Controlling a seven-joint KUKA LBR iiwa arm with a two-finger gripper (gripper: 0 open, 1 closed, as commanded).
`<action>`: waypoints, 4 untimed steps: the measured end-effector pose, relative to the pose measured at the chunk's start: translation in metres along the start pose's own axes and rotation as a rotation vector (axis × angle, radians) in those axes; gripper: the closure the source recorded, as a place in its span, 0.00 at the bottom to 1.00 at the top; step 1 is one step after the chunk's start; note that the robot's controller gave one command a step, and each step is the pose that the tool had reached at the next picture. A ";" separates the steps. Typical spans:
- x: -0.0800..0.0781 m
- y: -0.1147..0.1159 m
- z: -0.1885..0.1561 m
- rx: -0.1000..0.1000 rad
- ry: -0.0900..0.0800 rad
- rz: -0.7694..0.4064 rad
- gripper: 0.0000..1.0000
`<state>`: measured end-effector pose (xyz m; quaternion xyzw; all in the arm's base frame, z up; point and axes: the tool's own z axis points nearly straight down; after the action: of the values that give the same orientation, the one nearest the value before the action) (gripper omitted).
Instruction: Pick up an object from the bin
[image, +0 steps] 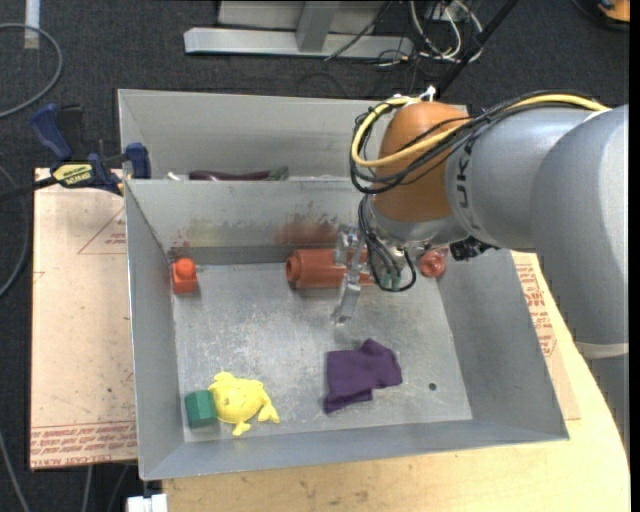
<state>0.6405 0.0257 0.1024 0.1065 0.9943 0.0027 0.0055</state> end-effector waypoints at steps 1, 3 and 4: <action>-0.003 0.011 0.020 0.001 -0.028 -0.034 1.00; 0.007 0.017 -0.017 0.002 -0.016 -0.018 1.00; 0.016 0.036 -0.072 -0.003 -0.031 0.118 0.00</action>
Offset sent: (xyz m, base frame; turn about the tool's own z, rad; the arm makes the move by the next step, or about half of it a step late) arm 0.0000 0.0000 0.0000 0.0000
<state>0.6314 0.0641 0.1750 0.1650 0.9861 0.0028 0.0210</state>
